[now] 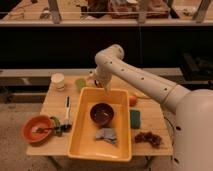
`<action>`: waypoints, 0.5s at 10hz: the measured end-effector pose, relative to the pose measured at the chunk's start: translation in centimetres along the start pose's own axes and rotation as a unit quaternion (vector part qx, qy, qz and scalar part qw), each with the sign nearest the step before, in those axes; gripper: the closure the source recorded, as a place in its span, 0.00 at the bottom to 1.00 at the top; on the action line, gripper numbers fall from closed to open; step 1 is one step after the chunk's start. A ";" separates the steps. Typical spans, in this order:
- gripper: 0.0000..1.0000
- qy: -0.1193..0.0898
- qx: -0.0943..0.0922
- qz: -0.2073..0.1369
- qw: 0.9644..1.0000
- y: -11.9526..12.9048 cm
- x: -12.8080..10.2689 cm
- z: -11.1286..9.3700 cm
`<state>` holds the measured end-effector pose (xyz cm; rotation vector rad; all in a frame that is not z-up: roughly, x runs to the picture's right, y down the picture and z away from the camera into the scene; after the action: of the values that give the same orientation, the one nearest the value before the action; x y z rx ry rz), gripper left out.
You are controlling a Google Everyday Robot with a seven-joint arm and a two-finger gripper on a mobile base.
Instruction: Place grapes in plastic cup
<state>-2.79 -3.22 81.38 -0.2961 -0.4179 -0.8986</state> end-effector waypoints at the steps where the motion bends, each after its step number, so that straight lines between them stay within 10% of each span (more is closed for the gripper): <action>1: 0.25 -0.001 -0.010 0.002 1.000 0.6 0.1 -0.6; 5: 0.25 -0.009 -0.047 0.021 0.999 8.9 2.1 -4.8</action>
<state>6.59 -1.44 77.51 -0.3980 -0.3846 -0.8755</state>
